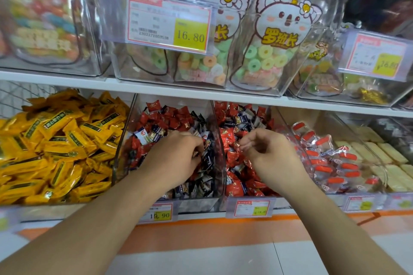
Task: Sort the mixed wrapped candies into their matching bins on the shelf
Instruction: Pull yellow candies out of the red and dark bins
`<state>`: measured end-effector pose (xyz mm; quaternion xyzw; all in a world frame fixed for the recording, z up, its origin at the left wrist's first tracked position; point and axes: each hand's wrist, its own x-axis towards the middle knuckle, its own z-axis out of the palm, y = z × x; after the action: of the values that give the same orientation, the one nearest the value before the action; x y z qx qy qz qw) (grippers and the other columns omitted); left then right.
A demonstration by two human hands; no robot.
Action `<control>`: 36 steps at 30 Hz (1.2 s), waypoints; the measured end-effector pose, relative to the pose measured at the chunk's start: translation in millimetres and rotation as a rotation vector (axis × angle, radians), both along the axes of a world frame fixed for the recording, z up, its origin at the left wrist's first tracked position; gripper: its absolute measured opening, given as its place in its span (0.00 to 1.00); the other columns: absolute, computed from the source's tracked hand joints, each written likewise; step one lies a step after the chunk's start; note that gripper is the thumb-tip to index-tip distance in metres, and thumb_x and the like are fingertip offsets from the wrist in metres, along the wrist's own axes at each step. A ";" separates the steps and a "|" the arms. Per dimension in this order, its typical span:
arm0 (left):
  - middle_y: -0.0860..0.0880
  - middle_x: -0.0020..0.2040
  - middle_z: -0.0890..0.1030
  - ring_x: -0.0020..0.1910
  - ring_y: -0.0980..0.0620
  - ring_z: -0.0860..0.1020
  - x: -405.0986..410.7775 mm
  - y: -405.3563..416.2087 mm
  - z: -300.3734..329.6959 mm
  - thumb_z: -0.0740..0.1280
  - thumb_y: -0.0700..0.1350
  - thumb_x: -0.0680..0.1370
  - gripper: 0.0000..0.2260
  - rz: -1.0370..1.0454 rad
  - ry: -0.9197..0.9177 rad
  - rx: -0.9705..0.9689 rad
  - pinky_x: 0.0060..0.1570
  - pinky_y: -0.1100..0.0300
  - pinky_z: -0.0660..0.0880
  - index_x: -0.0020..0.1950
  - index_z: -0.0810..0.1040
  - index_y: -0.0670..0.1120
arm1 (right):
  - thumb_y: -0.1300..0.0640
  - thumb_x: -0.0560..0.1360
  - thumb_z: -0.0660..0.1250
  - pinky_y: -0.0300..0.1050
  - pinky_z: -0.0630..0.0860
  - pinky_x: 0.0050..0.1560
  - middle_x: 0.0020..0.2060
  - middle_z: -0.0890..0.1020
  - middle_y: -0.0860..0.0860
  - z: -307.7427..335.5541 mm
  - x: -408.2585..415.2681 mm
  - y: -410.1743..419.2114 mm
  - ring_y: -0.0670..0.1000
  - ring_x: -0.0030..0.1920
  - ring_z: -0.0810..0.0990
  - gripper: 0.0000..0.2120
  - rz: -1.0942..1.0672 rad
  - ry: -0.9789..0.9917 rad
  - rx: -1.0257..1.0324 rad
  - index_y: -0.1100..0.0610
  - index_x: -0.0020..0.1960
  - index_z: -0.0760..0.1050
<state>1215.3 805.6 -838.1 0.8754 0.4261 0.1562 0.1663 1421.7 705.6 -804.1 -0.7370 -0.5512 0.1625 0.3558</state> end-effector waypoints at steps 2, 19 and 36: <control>0.55 0.53 0.80 0.51 0.52 0.78 -4.2 1.9 4.1 0.74 0.48 0.77 0.07 0.031 -0.001 -0.020 0.49 0.53 0.79 0.53 0.81 0.57 | 0.64 0.79 0.66 0.32 0.77 0.38 0.40 0.84 0.44 0.7 0.1 -0.2 0.42 0.42 0.81 0.12 0.002 -0.003 0.000 0.47 0.45 0.80; 0.60 0.51 0.78 0.52 0.57 0.78 -9.5 -2.9 10.1 0.75 0.54 0.76 0.06 0.056 -0.136 -0.007 0.53 0.54 0.79 0.51 0.83 0.58 | 0.66 0.79 0.66 0.32 0.76 0.39 0.40 0.83 0.45 5.4 -8.4 -5.6 0.43 0.42 0.81 0.13 0.016 0.035 0.015 0.48 0.47 0.80; 0.57 0.46 0.83 0.46 0.64 0.81 -21.9 -31.2 37.0 0.74 0.41 0.78 0.11 0.037 -0.488 -0.259 0.48 0.69 0.78 0.56 0.80 0.55 | 0.54 0.81 0.68 0.30 0.71 0.33 0.34 0.82 0.43 32.3 -21.6 -21.4 0.42 0.36 0.79 0.08 -0.078 -0.092 0.103 0.48 0.43 0.79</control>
<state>1193.4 774.4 -801.1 0.7755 0.4057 0.3098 0.3715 1400.1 684.2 -771.9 -0.7455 -0.5453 0.0858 0.3735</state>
